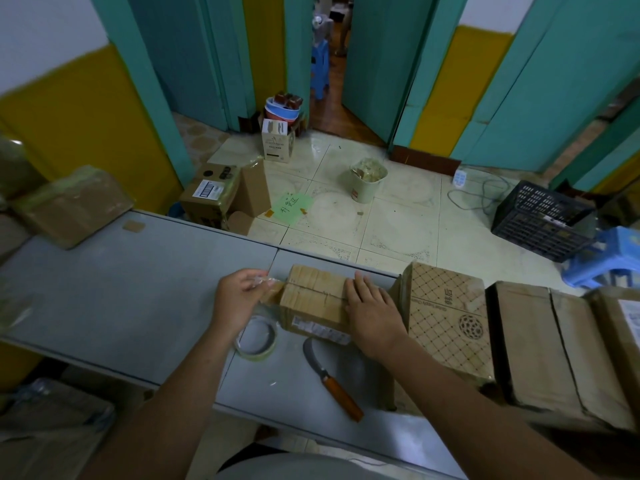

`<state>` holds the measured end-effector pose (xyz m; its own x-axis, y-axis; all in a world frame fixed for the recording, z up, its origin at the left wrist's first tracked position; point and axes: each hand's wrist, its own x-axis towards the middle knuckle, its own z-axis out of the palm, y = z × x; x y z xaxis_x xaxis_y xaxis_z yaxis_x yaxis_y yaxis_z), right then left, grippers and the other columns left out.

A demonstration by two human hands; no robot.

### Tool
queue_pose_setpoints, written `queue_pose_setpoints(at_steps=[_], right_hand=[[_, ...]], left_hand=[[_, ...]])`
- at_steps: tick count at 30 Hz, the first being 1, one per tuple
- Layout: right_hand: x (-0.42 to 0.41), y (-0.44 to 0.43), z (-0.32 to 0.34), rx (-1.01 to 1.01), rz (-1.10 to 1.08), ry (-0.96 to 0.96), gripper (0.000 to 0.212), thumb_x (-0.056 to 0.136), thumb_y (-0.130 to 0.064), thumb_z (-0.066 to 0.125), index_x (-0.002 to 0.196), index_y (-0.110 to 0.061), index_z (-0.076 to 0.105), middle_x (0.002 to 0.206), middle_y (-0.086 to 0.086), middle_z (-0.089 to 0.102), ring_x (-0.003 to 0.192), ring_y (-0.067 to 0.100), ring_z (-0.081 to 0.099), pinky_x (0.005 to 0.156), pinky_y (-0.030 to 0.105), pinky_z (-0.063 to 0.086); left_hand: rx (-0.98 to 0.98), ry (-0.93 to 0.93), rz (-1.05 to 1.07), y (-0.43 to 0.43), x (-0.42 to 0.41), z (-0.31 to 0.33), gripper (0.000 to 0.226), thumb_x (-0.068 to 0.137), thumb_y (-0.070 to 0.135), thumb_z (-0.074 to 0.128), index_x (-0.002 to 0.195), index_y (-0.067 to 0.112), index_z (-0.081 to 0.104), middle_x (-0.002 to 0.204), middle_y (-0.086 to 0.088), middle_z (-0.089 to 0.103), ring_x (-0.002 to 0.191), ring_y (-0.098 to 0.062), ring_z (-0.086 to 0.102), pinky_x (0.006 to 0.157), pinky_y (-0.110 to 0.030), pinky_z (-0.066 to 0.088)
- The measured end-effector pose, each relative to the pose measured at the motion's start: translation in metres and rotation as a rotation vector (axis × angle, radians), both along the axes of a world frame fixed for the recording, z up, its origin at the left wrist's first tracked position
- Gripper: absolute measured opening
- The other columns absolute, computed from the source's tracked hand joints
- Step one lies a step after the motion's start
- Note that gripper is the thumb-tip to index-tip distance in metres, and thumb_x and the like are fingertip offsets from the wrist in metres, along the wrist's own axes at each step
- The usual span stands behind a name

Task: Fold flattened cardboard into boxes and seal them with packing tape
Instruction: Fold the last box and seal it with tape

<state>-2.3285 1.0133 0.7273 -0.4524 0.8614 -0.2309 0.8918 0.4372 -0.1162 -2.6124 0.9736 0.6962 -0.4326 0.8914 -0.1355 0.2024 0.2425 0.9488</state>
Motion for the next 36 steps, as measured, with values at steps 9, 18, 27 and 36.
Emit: queue_pose_setpoints(at_steps=[9,18,27,36], right_hand=[[0.000,-0.001,-0.003,-0.007,-0.007,0.027,0.065,0.113,-0.033,0.027,0.166,-0.015,-0.006,0.174,0.009,-0.013,0.161,0.026,-0.010,0.130,0.044,0.000],[0.000,0.000,-0.009,-0.008,-0.023,0.022,0.067,0.112,-0.035,0.029,0.166,-0.017,-0.007,0.174,0.008,-0.013,0.161,0.025,-0.011,0.128,0.042,-0.004],[-0.001,-0.002,-0.005,-0.020,-0.027,0.017,0.064,0.113,-0.038,0.022,0.166,-0.017,-0.006,0.174,0.007,-0.014,0.160,0.025,-0.013,0.126,0.041,-0.007],[-0.001,-0.004,-0.006,-0.018,-0.021,0.022,0.063,0.113,-0.038,0.022,0.166,-0.017,-0.006,0.174,0.007,-0.012,0.160,0.024,-0.013,0.128,0.042,-0.005]], left_hand=[[0.022,0.171,-0.313,-0.015,0.004,0.014,0.047,0.087,0.003,0.084,0.120,0.034,0.072,0.106,0.022,0.079,0.102,0.001,0.074,0.089,-0.013,0.055],[0.047,0.131,-0.307,-0.039,0.016,0.014,0.046,0.096,0.023,0.080,0.139,0.031,0.067,0.114,0.030,0.074,0.111,0.004,0.071,0.093,-0.015,0.057],[0.154,0.410,-0.335,-0.046,0.034,0.006,0.036,0.091,0.008,0.083,0.127,0.013,0.077,0.129,-0.002,0.072,0.115,-0.013,0.071,0.102,-0.028,0.058],[0.182,0.314,-0.157,-0.054,0.034,-0.008,0.035,0.100,0.006,0.071,0.116,0.037,0.073,0.111,0.022,0.069,0.102,-0.001,0.070,0.085,-0.011,0.055]])
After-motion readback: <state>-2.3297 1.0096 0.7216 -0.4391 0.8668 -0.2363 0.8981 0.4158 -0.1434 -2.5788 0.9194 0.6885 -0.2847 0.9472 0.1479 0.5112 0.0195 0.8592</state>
